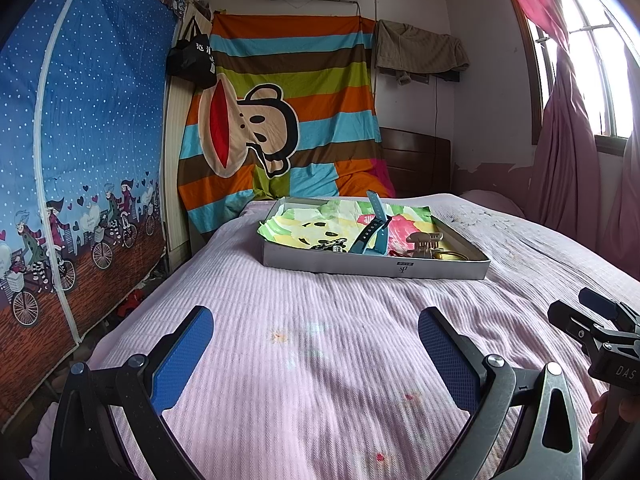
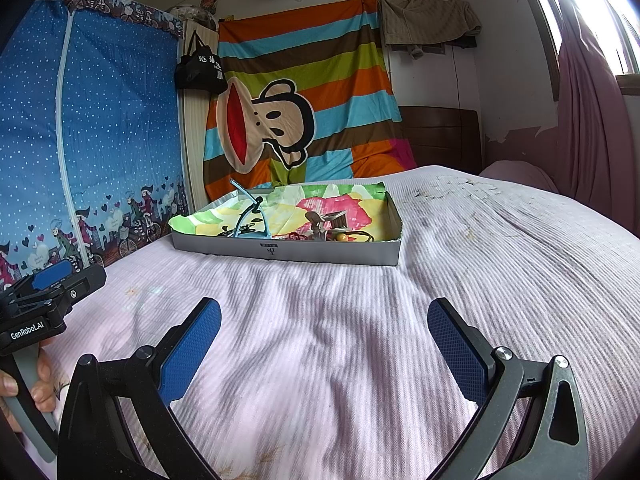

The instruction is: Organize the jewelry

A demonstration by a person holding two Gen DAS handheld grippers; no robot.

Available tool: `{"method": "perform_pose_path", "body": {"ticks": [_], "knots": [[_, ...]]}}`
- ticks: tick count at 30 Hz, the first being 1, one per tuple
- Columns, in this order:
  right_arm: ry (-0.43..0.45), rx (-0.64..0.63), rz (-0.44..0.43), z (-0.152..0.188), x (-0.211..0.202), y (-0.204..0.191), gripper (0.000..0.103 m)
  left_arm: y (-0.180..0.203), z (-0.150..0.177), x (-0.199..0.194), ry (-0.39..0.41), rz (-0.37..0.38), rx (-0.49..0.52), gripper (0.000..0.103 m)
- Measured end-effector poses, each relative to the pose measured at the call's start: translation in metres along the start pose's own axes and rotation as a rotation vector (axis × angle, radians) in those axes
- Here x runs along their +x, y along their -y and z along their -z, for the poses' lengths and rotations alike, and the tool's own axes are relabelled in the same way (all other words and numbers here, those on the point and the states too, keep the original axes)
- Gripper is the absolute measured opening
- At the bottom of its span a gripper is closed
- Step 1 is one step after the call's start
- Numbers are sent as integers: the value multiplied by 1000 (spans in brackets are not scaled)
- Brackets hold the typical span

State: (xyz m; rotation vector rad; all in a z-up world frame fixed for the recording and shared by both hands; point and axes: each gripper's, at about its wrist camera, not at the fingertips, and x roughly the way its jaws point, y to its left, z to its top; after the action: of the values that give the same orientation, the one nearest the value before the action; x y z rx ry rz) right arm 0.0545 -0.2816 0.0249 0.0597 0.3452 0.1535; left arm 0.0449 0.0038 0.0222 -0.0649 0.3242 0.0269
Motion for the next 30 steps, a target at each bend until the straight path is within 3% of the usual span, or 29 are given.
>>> {"method": "perform_pose_path", "body": {"ticks": [30], "knots": [[0,-1,1,0,-1,-1,102,2,0,1,-5,14,8,103]]}}
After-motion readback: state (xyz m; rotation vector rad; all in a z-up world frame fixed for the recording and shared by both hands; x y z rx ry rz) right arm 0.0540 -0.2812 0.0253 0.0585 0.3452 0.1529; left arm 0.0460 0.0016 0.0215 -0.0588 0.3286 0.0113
